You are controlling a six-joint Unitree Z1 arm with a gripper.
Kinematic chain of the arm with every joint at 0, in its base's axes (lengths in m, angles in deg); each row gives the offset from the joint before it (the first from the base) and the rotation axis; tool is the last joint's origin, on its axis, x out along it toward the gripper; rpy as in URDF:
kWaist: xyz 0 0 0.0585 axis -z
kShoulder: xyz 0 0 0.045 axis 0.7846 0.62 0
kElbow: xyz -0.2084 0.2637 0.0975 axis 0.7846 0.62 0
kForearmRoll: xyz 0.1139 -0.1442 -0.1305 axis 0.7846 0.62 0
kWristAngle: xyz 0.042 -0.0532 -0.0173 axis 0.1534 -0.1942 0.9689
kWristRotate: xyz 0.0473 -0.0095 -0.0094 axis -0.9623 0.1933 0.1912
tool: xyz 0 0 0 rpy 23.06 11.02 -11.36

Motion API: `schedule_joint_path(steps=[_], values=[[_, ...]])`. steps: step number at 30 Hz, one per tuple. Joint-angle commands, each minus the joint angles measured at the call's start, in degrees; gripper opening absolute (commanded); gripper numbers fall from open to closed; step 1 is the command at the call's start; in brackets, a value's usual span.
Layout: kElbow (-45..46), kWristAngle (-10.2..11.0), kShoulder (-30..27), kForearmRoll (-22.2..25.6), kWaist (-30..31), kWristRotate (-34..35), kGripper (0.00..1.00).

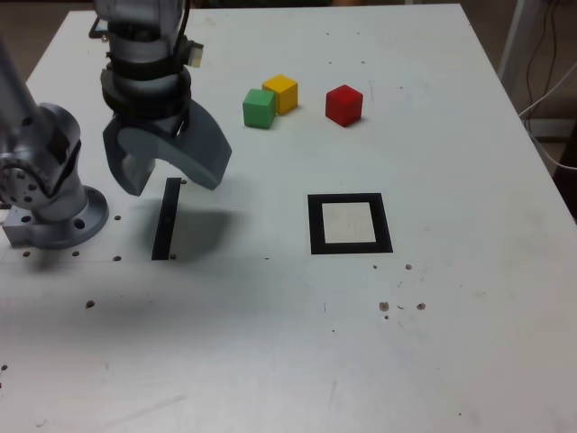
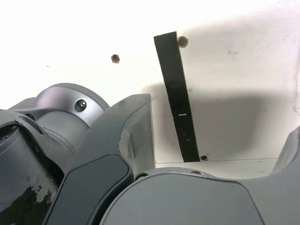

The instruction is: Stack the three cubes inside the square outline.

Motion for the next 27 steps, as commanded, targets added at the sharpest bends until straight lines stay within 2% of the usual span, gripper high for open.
schedule_joint_path(steps=[1, 5, 13, 20, 27], values=[[-0.6, 0.3, 0.0, 0.0, 0.1, 0.0, 1.0], [-0.7, 0.4, 0.3, 0.6, 0.1, -0.6, 1.0], [-0.7, -1.0, 0.1, 1.4, 0.1, -1.4, 0.99], [-1.4, -0.1, 0.7, 1.1, -0.9, -1.9, 0.99], [-9.3, -0.1, 1.6, 5.0, -3.0, -3.1, 0.99]])
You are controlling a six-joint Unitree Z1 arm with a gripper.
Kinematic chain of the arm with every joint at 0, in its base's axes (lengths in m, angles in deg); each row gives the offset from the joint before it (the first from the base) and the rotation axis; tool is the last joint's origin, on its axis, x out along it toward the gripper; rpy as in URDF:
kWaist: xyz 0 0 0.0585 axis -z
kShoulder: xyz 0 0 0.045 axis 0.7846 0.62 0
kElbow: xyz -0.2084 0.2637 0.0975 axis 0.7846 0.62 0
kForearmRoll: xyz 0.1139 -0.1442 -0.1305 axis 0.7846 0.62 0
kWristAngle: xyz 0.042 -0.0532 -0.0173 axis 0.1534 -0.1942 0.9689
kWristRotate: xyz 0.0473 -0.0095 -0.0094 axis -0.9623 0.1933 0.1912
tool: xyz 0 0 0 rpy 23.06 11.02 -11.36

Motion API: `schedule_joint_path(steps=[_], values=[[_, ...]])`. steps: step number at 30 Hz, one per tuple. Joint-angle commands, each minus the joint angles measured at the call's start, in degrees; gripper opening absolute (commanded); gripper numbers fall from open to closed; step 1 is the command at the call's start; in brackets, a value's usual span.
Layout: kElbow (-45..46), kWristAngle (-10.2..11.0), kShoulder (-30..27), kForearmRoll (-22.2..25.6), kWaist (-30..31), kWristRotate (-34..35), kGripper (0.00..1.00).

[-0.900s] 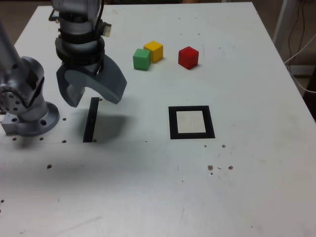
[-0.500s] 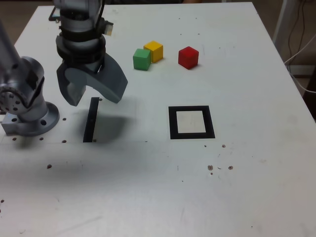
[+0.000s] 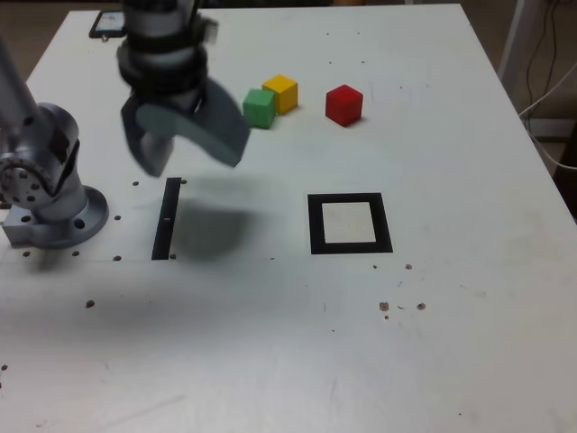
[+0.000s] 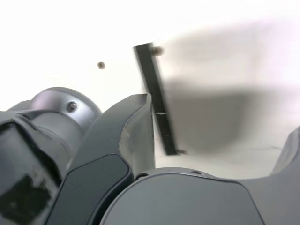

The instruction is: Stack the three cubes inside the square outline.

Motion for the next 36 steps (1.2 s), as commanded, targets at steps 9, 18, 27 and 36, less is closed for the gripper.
schedule_joint_path(steps=[9, 18, 27, 36], values=[[-20.1, 2.4, 10.4, 9.7, -1.0, -3.4, 0.99], [-34.2, 0.5, 17.6, 15.0, -7.1, -4.8, 0.99], [-43.6, -1.9, 24.7, 16.1, -16.7, -3.1, 0.98], [-49.9, -1.6, 31.8, 17.7, -26.2, -1.3, 0.96]])
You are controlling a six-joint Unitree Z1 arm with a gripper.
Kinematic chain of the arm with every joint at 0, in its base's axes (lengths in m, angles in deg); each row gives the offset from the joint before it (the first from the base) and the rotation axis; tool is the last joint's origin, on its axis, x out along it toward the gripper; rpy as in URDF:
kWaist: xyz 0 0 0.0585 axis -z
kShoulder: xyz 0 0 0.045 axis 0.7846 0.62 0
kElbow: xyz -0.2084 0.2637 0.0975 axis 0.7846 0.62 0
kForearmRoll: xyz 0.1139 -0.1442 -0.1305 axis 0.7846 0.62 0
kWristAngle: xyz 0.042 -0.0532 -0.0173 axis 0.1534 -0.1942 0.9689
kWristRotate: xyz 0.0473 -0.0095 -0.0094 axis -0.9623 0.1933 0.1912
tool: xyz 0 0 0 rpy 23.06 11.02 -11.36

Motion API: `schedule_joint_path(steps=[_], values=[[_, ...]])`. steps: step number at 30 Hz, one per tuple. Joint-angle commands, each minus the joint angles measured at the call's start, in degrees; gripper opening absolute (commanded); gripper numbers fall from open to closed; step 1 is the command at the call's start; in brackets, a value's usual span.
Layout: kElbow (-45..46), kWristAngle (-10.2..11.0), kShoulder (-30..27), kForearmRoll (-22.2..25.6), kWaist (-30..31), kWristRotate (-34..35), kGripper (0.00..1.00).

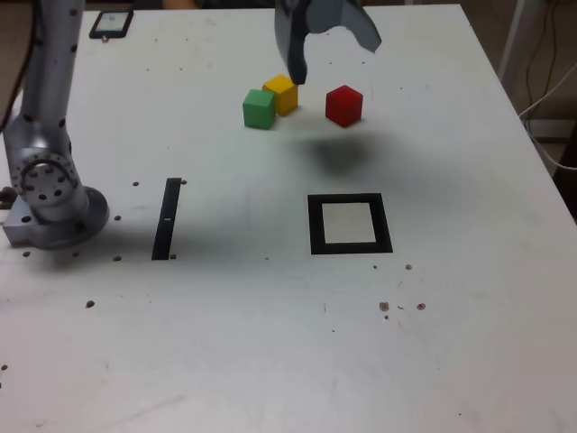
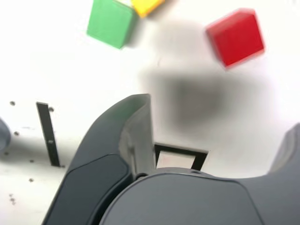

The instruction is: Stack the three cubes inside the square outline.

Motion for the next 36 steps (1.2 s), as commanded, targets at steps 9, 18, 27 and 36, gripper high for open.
schedule_joint_path(steps=[9, 18, 27, 36], values=[[-4.7, 1.2, 7.2, 1.6, -3.1, 0.4, 0.95], [-8.7, 1.6, 13.8, 1.3, -3.1, 1.0, 0.94], [-12.5, 1.4, 18.9, 1.7, -3.9, 1.5, 0.92], [-11.5, 1.7, 18.9, 1.9, -3.9, 2.4, 0.86]])
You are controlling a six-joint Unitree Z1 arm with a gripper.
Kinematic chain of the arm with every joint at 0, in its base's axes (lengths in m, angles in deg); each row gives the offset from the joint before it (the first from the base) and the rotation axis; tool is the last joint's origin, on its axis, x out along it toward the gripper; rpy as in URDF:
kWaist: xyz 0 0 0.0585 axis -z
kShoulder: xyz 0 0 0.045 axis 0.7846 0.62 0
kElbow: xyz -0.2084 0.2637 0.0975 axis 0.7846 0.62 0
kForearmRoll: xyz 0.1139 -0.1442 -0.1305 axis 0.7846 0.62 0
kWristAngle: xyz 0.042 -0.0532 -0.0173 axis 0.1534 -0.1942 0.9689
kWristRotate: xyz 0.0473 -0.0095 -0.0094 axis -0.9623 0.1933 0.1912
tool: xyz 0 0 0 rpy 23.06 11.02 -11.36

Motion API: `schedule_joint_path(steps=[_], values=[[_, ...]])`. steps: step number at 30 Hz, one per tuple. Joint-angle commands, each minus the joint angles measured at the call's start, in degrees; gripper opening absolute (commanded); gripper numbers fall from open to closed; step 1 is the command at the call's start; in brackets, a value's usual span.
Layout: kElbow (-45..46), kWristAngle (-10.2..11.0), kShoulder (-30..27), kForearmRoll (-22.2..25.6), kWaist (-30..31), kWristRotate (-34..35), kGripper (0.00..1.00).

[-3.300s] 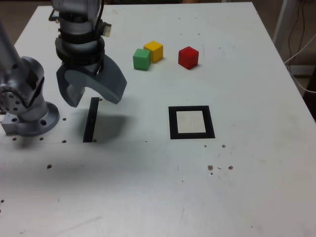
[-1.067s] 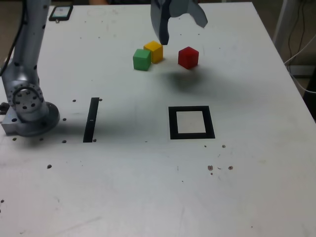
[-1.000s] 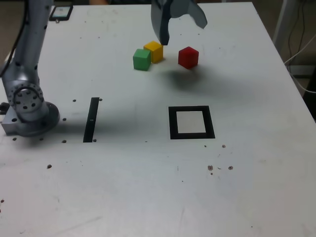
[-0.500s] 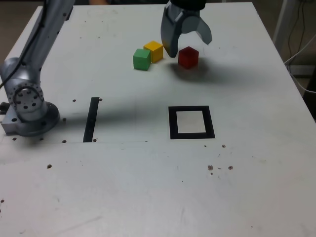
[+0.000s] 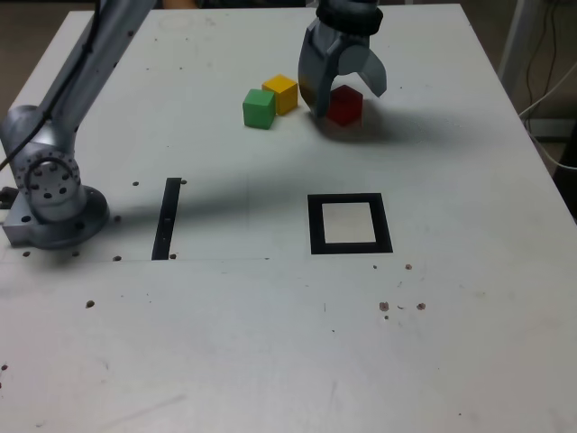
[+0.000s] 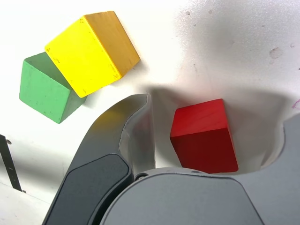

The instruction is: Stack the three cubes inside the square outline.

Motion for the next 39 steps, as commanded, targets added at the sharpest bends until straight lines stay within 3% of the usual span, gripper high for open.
schedule_joint_path(steps=[1, 12, 28, 39], values=[[0.3, 0.1, -0.2, 0.6, 0.1, 0.1, 0.85], [-2.2, 0.5, 0.6, 4.4, 0.6, 0.3, 0.58], [-4.9, -1.9, 2.7, 3.8, 0.7, -2.3, 0.52], [-6.5, -3.2, 3.8, 3.2, 1.2, -5.4, 0.39]])
